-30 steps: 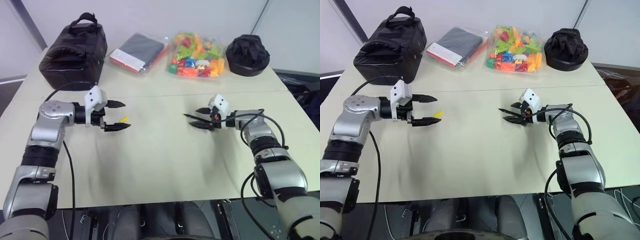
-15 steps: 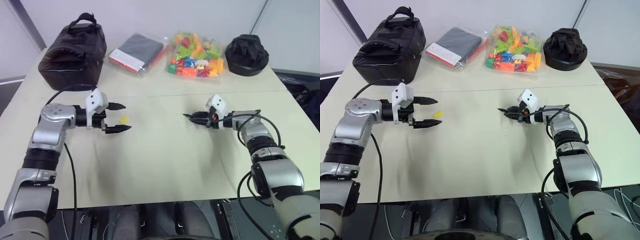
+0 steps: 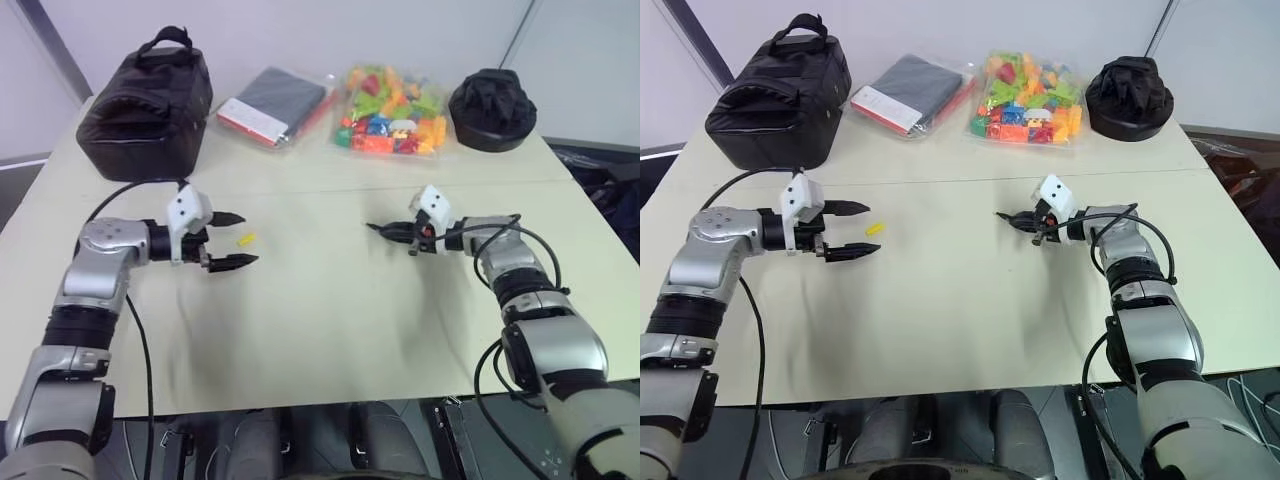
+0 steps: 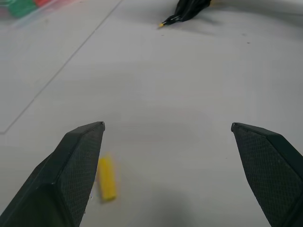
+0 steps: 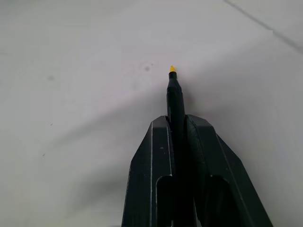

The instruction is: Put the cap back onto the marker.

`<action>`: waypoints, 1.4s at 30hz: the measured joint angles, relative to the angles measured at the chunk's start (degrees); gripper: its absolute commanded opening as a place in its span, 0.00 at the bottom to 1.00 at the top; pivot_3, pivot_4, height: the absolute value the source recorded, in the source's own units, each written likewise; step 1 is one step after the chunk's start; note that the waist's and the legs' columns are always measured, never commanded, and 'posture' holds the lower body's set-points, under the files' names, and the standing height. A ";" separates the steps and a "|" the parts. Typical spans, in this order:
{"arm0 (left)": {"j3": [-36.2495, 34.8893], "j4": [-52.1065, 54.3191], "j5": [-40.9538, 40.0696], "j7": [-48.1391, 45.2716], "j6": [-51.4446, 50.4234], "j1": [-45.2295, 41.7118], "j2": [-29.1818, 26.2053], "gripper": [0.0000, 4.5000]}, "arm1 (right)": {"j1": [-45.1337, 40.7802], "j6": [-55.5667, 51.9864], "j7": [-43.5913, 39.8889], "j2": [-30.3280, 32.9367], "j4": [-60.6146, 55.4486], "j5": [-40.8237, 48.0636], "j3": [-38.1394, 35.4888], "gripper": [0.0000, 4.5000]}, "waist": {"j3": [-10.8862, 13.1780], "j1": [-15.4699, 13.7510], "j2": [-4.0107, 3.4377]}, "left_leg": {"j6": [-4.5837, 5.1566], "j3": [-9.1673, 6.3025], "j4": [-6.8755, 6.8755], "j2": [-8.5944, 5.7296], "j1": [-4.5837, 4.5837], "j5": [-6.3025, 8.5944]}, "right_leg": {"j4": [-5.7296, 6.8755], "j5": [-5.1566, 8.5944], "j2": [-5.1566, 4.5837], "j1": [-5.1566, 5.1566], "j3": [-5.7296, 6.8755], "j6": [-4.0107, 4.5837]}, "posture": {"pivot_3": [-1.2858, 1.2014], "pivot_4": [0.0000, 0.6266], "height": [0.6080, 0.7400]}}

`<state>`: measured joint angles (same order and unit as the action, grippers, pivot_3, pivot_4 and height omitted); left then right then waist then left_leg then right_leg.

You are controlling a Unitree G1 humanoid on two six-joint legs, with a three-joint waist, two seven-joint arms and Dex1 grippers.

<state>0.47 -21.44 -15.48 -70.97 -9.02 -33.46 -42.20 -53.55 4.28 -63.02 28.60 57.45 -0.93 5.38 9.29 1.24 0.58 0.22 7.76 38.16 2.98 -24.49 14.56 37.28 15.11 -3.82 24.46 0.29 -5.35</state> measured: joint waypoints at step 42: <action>0.59 -30.52 8.77 7.09 17.32 -7.75 9.15 1.00 | 9.01 -34.44 -5.40 6.58 -54.44 9.76 6.47 0.01 | 0.00 -0.43 0.01 | 0.32 -0.02 0.04 0.00 -0.03 0.19 | 0.01 0.00 -0.01 0.02 0.02 0.02 | 0.52 0.24 1.00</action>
<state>1.06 -51.96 -6.70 -63.88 8.29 -41.21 -33.05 -44.54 -30.16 -68.42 35.19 3.01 8.83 11.85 9.28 0.81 0.60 0.54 7.74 38.20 2.98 -24.52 14.75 37.29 15.10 -3.82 24.49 0.31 -5.33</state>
